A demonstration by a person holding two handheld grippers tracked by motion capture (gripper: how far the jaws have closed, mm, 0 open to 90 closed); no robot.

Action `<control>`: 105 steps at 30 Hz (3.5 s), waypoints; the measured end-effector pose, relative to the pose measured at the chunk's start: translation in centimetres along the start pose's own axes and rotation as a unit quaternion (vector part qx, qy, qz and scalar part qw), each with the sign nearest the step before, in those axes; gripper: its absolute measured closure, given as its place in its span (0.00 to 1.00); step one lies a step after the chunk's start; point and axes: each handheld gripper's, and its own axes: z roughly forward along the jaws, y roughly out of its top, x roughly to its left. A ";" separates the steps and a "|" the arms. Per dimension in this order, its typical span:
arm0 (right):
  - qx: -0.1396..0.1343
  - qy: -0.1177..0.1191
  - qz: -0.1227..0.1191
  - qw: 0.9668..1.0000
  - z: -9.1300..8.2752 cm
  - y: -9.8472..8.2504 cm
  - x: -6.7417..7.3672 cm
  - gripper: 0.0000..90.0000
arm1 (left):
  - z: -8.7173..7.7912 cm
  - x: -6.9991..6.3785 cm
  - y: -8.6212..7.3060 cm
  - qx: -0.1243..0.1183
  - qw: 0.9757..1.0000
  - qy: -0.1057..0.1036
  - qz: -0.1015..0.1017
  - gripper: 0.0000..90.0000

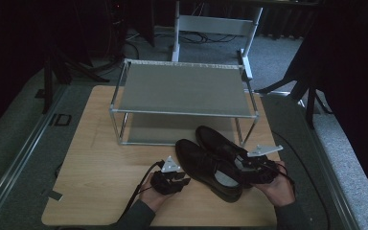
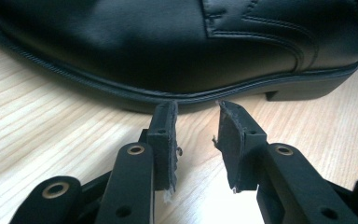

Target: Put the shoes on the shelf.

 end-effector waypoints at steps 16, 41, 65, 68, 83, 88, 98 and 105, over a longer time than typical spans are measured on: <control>0.085 -0.009 -0.006 0.996 1.4 0.0 0.4 0.50 | 2.7 -1.9 1.4 0.009 0.999 -0.041 0.016 0.75; 0.127 0.016 0.005 0.992 1.6 -0.1 -0.6 0.54 | 4.5 -4.8 1.7 0.030 0.995 -0.083 0.042 0.76; 0.108 0.014 0.020 0.994 2.2 -0.1 -0.3 0.89 | 4.2 -4.4 2.3 0.018 0.996 -0.072 0.039 0.78; 0.097 0.021 0.025 0.995 2.1 -0.3 -0.2 0.89 | 3.8 -4.2 2.3 0.011 0.997 -0.073 0.034 0.81; 0.033 0.004 0.005 0.999 1.7 0.6 1.5 0.89 | 2.5 -3.1 2.2 -0.011 0.999 -0.035 0.013 0.99; 0.023 -0.006 0.001 1.000 1.8 1.3 2.1 0.90 | 2.0 -2.6 2.3 -0.016 1.000 -0.021 0.006 0.99; 0.014 -0.025 -0.009 1.000 2.8 2.9 2.9 0.90 | 1.5 -1.5 2.4 -0.021 1.000 0.006 -0.010 0.99; 0.006 -0.030 -0.006 1.000 3.2 3.6 3.1 0.90 | 1.3 -0.7 2.6 -0.027 0.999 0.015 -0.018 0.99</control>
